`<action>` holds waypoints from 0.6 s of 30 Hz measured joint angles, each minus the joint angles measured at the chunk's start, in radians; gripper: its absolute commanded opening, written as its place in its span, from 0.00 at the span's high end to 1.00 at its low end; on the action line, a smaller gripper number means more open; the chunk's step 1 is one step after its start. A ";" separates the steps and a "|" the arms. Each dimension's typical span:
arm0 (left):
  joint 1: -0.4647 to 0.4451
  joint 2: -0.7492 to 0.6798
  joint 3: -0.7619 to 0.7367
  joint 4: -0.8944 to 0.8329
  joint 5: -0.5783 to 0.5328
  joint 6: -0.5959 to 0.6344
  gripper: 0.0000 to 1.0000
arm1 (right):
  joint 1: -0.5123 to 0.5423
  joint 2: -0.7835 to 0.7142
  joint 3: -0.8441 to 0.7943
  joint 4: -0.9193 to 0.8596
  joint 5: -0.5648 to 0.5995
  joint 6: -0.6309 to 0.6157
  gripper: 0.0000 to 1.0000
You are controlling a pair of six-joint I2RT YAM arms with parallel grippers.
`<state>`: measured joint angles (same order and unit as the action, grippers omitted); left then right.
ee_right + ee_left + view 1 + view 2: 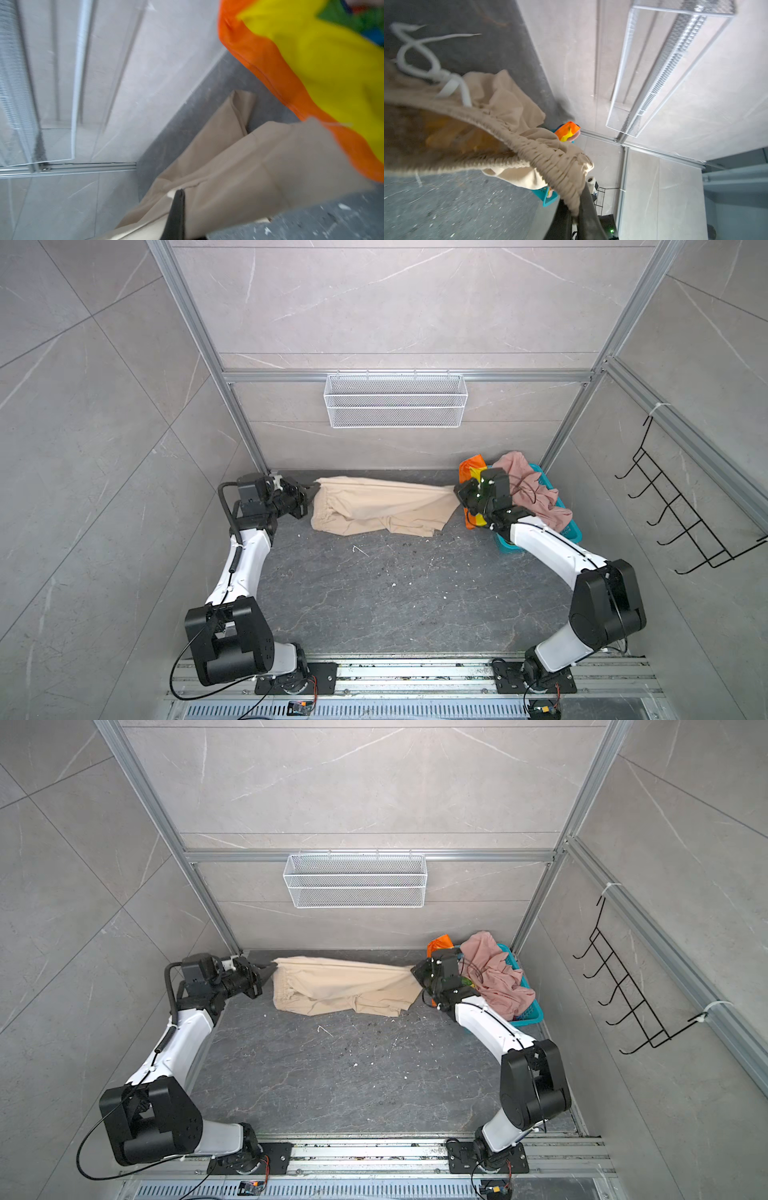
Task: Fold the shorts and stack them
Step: 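Lift the beige shorts high with both grippers, stretching them between grippers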
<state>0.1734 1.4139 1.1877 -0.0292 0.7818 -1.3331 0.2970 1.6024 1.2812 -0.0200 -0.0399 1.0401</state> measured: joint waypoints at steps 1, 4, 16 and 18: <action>-0.003 0.015 0.059 -0.008 0.006 0.001 1.00 | -0.013 0.000 0.069 -0.039 -0.016 -0.033 1.00; -0.016 0.071 0.222 -0.047 0.024 0.003 1.00 | -0.055 0.000 0.237 -0.144 -0.079 -0.101 1.00; -0.031 -0.031 0.563 -0.204 0.040 0.072 1.00 | -0.092 -0.176 0.671 -0.477 -0.223 -0.422 1.00; -0.031 -0.101 0.563 -0.198 0.041 0.068 1.00 | -0.096 -0.217 0.742 -0.516 -0.240 -0.464 1.00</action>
<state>0.1425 1.3132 1.7512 -0.2272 0.8230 -1.2648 0.2008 1.3857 2.0235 -0.5362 -0.2802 0.5762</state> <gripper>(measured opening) 0.059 0.043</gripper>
